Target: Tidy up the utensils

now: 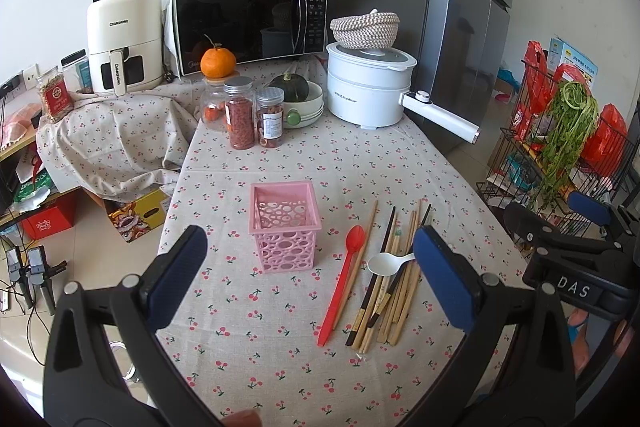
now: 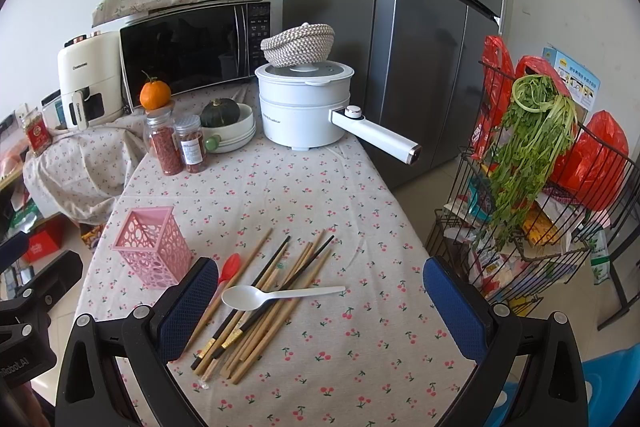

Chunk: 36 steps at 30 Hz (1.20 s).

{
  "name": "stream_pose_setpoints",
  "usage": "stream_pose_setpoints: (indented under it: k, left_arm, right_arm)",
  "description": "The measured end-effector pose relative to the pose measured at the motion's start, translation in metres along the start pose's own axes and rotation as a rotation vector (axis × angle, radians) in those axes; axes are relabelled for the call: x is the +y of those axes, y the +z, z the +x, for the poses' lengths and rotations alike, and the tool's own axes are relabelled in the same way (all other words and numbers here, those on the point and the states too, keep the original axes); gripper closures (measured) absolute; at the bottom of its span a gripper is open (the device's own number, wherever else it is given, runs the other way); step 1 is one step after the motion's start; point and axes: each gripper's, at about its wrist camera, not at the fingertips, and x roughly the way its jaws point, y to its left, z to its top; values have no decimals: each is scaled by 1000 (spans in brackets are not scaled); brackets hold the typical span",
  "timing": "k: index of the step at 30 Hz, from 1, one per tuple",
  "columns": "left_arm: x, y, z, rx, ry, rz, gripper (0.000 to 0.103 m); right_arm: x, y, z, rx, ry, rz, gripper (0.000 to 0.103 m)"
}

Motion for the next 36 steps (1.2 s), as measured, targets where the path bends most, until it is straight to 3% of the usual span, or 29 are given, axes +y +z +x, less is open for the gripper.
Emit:
stream_pose_setpoints:
  k: [36]
  left_arm:
    - [-6,-1,2,-3,12,20,1]
  right_arm:
    - [-4,-2,7,25,14,27,0]
